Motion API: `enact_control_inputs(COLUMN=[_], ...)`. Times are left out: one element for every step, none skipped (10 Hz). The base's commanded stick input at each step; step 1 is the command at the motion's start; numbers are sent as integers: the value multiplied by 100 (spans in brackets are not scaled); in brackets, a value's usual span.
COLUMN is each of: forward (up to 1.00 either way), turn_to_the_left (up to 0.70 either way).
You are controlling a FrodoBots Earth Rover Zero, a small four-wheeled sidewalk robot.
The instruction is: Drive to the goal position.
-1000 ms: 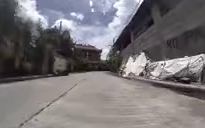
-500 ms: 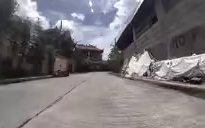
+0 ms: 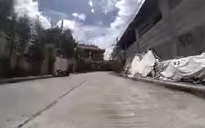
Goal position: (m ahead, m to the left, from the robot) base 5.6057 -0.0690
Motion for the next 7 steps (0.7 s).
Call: enact_control_inputs(forward=[70, 70, 70, 70, 70, 70, 70], turn_to_the_left=[0, 0, 0, 0, 0, 0, 0])
